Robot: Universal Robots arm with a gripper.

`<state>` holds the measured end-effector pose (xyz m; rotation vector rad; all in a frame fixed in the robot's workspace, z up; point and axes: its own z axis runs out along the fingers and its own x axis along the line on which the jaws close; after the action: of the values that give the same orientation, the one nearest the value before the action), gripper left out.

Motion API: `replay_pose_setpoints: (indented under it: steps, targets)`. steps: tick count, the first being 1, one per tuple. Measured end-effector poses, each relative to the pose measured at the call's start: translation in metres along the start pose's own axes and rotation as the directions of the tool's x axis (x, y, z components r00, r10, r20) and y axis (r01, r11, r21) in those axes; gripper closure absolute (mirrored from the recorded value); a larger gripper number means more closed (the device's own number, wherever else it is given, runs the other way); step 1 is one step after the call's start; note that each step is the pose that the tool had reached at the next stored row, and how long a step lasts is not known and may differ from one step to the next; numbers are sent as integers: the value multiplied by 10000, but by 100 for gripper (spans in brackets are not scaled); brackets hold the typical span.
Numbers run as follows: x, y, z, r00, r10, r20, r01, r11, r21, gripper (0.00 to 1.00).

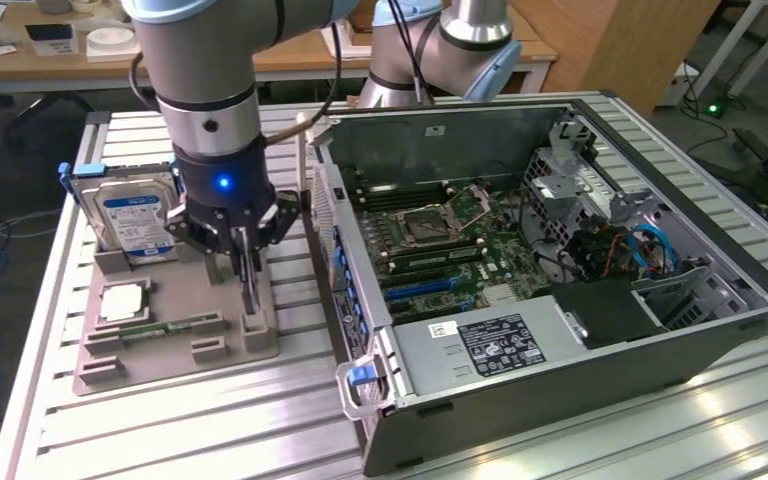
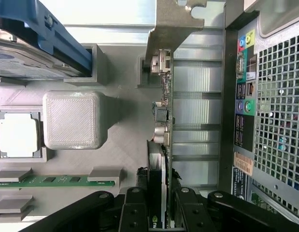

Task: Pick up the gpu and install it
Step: 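Pick up the gpu and move the gpu toward the slot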

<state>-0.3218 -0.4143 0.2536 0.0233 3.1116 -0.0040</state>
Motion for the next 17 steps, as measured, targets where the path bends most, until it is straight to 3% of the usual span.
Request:
replay_pose_setpoints:
  steps: [17]
  targets:
    - [-4, -7, -143, 10000, 4, -1, -4, 9999, -144, 73]
